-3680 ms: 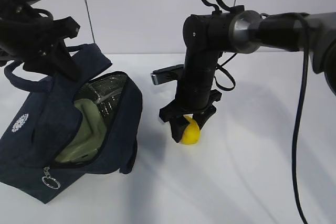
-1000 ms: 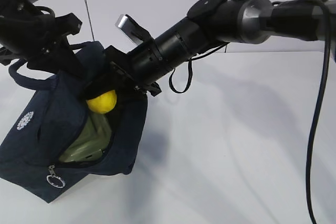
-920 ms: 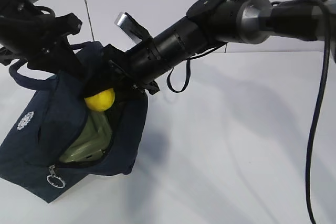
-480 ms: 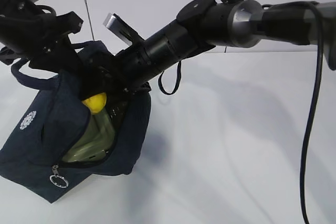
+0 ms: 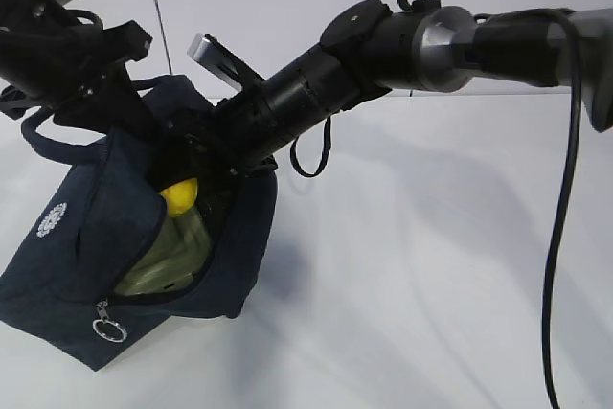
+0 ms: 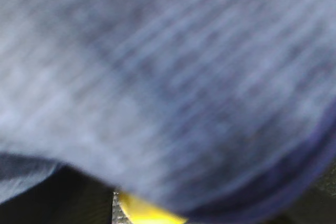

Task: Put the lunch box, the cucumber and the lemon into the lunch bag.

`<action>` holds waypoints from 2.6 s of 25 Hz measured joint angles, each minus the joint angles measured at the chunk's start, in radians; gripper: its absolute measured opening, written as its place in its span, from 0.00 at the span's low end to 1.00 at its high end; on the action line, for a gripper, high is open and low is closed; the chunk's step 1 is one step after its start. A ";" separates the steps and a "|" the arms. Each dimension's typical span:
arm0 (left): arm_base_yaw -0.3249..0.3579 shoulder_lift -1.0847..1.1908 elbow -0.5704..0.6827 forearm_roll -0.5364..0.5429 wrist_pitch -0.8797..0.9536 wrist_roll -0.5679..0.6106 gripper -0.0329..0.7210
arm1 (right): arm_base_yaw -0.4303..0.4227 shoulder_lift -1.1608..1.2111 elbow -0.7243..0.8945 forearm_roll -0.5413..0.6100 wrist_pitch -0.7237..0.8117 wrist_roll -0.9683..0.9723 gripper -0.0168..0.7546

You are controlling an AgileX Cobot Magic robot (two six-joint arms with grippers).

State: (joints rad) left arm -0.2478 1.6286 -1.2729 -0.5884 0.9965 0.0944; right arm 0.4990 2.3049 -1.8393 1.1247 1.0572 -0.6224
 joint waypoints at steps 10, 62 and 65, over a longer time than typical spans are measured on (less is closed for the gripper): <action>0.000 0.000 0.000 0.000 0.000 0.000 0.04 | 0.000 0.000 0.000 -0.002 0.024 -0.038 0.63; 0.000 0.000 0.000 0.001 0.002 0.003 0.04 | -0.100 -0.479 0.325 -0.729 -0.077 0.309 0.65; 0.000 0.000 0.000 0.001 0.002 0.003 0.04 | -0.100 -0.547 0.460 -0.655 -0.195 0.283 0.65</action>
State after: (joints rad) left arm -0.2478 1.6286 -1.2729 -0.5869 0.9986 0.0974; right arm 0.3987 1.7582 -1.3797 0.4700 0.8618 -0.3392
